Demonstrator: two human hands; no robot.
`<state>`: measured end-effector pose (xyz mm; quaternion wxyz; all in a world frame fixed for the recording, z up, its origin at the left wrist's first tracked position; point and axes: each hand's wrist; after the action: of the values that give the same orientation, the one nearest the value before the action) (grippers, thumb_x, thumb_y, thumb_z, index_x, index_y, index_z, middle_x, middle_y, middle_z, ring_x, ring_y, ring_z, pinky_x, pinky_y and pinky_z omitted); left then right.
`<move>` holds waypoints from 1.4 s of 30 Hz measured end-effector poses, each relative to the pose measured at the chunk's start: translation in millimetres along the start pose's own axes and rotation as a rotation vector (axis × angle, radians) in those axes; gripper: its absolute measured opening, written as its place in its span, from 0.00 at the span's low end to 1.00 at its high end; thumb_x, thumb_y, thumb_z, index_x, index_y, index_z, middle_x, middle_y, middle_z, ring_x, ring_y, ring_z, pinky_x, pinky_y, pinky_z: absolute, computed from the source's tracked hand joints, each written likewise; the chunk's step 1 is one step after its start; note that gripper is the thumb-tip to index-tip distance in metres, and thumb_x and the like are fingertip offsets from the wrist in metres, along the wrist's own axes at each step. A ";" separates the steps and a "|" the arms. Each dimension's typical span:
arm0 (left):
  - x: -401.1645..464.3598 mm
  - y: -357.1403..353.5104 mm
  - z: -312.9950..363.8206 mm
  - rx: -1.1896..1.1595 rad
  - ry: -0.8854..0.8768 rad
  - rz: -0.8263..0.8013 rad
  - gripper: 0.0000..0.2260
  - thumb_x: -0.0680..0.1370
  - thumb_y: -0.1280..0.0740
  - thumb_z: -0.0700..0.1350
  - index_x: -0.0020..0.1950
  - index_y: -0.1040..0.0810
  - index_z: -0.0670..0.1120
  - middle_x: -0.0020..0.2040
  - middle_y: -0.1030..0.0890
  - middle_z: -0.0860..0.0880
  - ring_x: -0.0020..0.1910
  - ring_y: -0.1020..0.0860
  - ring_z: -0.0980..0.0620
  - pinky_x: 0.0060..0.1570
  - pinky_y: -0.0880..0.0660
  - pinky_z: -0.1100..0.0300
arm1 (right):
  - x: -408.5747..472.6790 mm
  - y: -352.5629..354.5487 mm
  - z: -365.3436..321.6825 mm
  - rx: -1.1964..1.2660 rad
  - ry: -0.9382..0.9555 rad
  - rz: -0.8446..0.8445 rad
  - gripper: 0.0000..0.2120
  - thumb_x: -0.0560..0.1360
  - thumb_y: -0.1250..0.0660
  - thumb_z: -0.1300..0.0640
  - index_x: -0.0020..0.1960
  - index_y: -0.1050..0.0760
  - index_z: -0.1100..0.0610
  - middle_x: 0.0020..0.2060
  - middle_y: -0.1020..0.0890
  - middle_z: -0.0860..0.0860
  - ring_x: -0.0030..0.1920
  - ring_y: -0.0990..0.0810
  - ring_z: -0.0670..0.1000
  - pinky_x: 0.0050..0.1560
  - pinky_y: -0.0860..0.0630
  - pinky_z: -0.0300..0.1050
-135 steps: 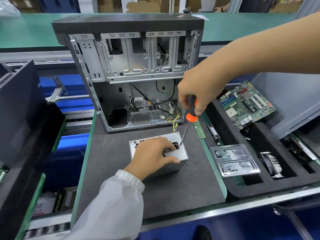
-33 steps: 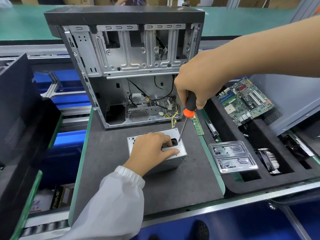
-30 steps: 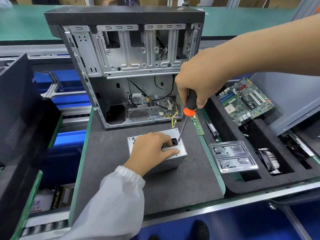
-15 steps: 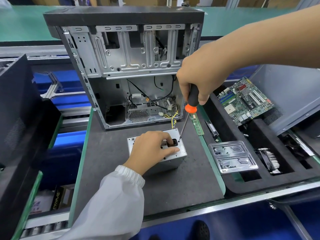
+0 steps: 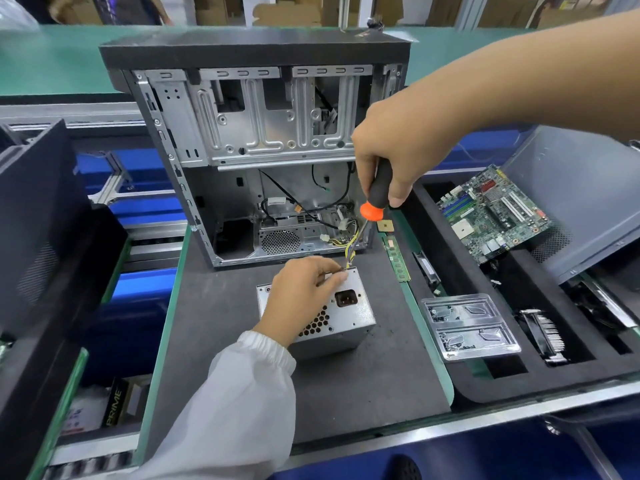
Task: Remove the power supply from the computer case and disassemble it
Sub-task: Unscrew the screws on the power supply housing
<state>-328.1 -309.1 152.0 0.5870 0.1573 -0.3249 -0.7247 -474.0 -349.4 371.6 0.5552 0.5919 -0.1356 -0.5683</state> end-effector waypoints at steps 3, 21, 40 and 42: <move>1.2 21.3 -14.5 -0.069 0.092 0.096 0.09 0.80 0.36 0.45 0.42 0.19 0.48 0.26 0.27 0.60 0.26 0.31 0.60 0.29 0.35 0.68 | 4.9 1.4 1.8 0.048 0.002 0.092 0.07 0.73 0.30 0.49 0.47 0.24 0.52 0.26 0.19 0.47 0.32 0.17 0.50 0.37 0.20 0.46; -31.3 36.0 -90.3 -0.125 0.725 -0.032 0.35 0.82 0.42 0.57 0.16 0.33 0.44 0.15 0.36 0.54 0.18 0.37 0.55 0.26 0.33 0.60 | 61.2 -197.2 -45.8 1.097 -0.250 0.239 0.25 0.77 0.40 0.38 0.34 0.36 0.57 0.21 0.36 0.51 0.20 0.24 0.52 0.18 0.38 0.33; -77.3 4.6 -99.2 -0.468 0.495 0.268 0.15 0.81 0.44 0.44 0.46 0.18 0.49 0.38 0.18 0.55 0.36 0.25 0.61 0.35 0.30 0.71 | 37.1 -247.6 -123.3 1.280 -0.201 0.483 0.15 0.72 0.27 0.51 0.35 0.27 0.59 0.26 0.26 0.50 0.21 0.31 0.45 0.26 0.30 0.41; -83.1 4.7 -106.5 -0.526 0.489 0.212 0.15 0.81 0.44 0.45 0.52 0.17 0.53 0.44 0.16 0.57 0.41 0.21 0.63 0.40 0.28 0.72 | 38.5 -259.0 -133.6 1.358 -0.240 0.508 0.11 0.74 0.30 0.51 0.43 0.20 0.60 0.21 0.31 0.43 0.22 0.32 0.45 0.28 0.29 0.40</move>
<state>-238.0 -260.9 63.6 0.7393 0.1350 0.0075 -0.6597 -473.7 -222.8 106.3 0.1619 0.6895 -0.6507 -0.2736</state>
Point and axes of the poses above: each hand's wrist, its own x-axis towards the middle knuckle, its own y-axis out of the back of the hand, z = x × y
